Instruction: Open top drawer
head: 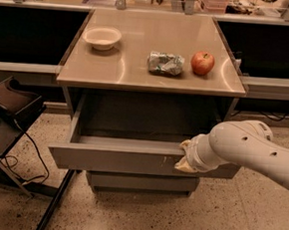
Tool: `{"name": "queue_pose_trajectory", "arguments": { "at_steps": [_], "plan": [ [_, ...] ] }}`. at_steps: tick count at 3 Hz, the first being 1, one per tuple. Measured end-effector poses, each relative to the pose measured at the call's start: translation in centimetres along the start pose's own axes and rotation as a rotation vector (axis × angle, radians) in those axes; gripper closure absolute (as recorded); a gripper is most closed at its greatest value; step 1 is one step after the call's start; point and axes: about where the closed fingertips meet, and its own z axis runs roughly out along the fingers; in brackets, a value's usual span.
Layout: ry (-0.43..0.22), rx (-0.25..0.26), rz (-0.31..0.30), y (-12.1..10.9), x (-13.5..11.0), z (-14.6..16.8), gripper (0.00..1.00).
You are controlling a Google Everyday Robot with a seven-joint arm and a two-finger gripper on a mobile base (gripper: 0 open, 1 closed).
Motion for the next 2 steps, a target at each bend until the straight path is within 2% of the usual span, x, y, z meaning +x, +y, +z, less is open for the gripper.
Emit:
{"name": "queue_pose_trajectory", "arguments": {
  "at_steps": [2],
  "plan": [
    [-0.001,0.004,0.005,0.68,0.17,-0.3,1.0]
  ]
}}
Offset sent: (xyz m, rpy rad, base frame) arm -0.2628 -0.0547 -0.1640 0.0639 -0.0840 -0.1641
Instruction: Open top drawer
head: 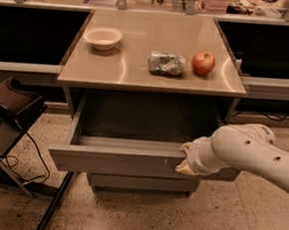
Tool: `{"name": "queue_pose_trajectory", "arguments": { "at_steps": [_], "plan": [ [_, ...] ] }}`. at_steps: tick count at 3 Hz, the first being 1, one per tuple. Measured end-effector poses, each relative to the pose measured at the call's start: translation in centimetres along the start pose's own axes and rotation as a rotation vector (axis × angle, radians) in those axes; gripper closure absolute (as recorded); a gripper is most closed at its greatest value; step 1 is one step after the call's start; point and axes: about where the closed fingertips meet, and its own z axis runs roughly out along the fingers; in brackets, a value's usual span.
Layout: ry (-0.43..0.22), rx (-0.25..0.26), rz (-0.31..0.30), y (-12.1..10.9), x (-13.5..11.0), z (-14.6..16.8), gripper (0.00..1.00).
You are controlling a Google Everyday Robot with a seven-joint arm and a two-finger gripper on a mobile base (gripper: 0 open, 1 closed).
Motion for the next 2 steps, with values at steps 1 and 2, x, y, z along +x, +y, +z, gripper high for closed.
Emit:
{"name": "queue_pose_trajectory", "arguments": {
  "at_steps": [1,2],
  "plan": [
    [0.0,0.0,0.0,-0.07,-0.09,-0.23,1.0],
    [-0.001,0.004,0.005,0.57,0.16,-0.31,1.0]
  ]
}}
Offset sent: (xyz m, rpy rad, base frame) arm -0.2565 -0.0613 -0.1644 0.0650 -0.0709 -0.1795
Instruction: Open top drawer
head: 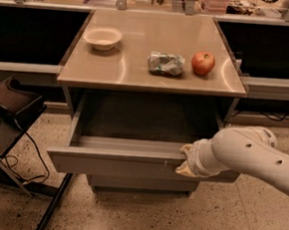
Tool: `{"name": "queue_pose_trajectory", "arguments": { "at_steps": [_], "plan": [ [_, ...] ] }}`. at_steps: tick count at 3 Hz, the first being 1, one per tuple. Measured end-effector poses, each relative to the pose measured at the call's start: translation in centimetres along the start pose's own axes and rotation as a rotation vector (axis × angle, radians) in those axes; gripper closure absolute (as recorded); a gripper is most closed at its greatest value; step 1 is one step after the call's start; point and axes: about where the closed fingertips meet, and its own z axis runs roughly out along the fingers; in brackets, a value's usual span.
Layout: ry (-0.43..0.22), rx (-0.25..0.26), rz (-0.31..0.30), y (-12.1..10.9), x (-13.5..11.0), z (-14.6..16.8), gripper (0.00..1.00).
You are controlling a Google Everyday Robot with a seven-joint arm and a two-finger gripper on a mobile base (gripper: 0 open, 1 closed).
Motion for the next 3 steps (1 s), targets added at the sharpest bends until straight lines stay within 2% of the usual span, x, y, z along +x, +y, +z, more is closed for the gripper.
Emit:
{"name": "queue_pose_trajectory", "arguments": {
  "at_steps": [3],
  "plan": [
    [-0.001,0.003,0.004,0.42,0.06,-0.39,1.0]
  ]
}}
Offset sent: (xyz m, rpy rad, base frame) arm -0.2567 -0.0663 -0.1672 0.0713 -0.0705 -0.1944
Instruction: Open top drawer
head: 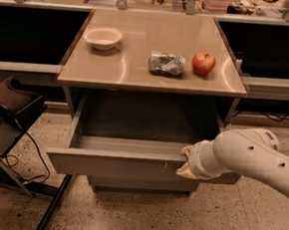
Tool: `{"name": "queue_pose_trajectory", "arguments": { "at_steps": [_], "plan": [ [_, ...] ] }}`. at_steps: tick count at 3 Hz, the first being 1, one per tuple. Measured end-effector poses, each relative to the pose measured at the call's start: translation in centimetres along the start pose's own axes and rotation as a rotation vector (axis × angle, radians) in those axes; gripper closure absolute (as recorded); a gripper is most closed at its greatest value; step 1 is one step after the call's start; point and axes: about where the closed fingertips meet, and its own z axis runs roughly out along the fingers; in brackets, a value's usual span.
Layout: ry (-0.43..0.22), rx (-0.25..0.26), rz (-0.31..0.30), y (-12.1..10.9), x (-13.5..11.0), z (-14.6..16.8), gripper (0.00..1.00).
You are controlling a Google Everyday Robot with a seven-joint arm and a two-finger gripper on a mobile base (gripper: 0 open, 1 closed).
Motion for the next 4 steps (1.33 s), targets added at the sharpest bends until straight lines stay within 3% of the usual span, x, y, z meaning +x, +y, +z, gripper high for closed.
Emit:
{"name": "queue_pose_trajectory", "arguments": {
  "at_steps": [4],
  "plan": [
    [-0.001,0.005,0.01,0.91,0.19,-0.37,1.0]
  ]
}}
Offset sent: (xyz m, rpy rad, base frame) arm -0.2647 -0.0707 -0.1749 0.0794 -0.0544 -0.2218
